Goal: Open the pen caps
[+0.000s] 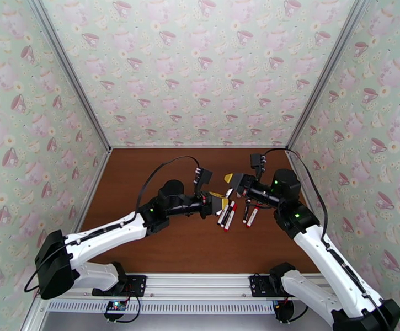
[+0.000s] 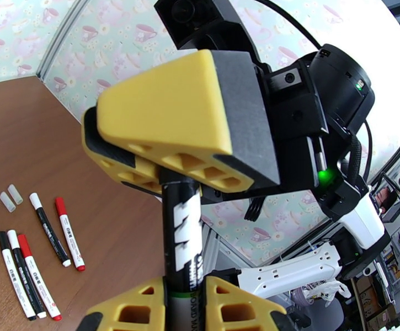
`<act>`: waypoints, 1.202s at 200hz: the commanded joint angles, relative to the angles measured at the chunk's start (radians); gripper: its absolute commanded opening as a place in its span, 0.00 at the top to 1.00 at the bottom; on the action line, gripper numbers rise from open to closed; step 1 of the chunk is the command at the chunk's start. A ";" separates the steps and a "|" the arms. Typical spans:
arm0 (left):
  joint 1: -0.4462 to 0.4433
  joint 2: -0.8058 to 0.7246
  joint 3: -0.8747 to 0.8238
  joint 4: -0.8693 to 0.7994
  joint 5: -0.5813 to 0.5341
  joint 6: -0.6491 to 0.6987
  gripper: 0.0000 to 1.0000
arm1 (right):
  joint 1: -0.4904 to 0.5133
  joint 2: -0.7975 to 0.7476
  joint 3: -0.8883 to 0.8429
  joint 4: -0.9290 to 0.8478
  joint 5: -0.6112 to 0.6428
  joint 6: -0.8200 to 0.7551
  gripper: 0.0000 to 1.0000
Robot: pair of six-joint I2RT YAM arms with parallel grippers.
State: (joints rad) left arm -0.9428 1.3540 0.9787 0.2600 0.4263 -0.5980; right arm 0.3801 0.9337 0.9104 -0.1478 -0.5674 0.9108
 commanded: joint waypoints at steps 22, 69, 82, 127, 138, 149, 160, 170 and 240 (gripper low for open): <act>-0.043 0.020 0.049 -0.061 0.118 0.039 0.94 | 0.002 -0.003 0.041 0.078 0.053 0.010 1.00; -0.031 0.017 0.063 -0.068 0.118 0.043 0.79 | 0.002 0.005 0.043 0.100 0.019 0.034 1.00; -0.031 0.019 0.069 -0.068 0.120 0.043 0.74 | 0.001 0.010 0.049 0.104 0.000 0.035 1.00; -0.028 0.029 0.090 -0.067 0.118 0.046 0.64 | 0.002 0.026 0.053 0.126 -0.039 0.051 1.00; -0.026 0.030 0.095 -0.067 0.118 0.045 0.63 | 0.002 0.028 0.056 0.125 -0.044 0.051 1.00; -0.023 0.029 0.096 -0.068 0.118 0.044 0.64 | 0.003 0.030 0.058 0.123 -0.052 0.050 1.00; -0.021 0.028 0.098 -0.068 0.117 0.042 0.64 | 0.003 0.035 0.061 0.121 -0.064 0.047 1.00; -0.016 0.025 0.098 -0.070 0.114 0.040 0.64 | 0.007 0.036 0.065 0.107 -0.068 0.035 1.00; 0.022 0.004 0.080 -0.062 0.141 0.005 0.52 | 0.029 0.045 0.111 -0.035 -0.060 -0.081 1.00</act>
State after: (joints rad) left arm -0.9272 1.3773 1.0416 0.1864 0.5266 -0.5808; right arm 0.3954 0.9718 0.9764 -0.1207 -0.6174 0.8898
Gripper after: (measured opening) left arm 0.461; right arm 0.184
